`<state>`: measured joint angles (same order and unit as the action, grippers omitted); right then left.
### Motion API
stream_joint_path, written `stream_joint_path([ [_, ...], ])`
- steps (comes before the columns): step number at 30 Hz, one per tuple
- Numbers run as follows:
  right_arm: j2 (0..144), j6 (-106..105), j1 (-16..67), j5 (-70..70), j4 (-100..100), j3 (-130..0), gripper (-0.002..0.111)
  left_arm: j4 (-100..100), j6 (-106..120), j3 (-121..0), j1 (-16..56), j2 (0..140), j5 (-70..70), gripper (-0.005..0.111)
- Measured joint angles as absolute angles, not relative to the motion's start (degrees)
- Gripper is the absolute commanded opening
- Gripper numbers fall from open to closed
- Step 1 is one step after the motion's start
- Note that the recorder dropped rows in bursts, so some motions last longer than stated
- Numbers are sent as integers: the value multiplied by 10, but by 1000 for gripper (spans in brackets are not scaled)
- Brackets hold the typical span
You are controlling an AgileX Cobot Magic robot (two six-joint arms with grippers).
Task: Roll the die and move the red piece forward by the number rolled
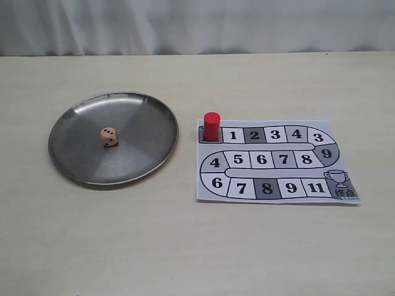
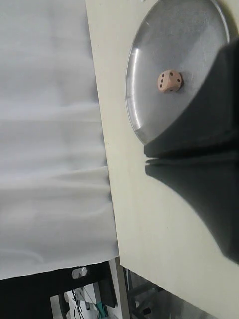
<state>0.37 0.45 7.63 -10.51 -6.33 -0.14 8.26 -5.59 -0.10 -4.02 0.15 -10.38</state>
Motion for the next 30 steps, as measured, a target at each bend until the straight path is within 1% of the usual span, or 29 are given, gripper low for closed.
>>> stream_joint_path([
  [8,4,5,76,-105,-69,-1,5,83,-56,-1,-40,1,-104,0],
  [17,4,5,76,-91,-151,-1,5,83,-56,-1,-40,1,-104,0],
  [23,5,0,76,49,-185,-1,5,83,-56,-1,-40,1,-104,0],
  [26,45,-6,76,94,-179,-26,5,83,-56,-1,-40,1,-104,0],
  [28,87,-6,76,84,-165,-52,5,83,-56,-1,-40,1,-104,0],
  [30,183,-6,76,54,-156,-79,5,83,-56,-1,-40,1,-104,0],
])
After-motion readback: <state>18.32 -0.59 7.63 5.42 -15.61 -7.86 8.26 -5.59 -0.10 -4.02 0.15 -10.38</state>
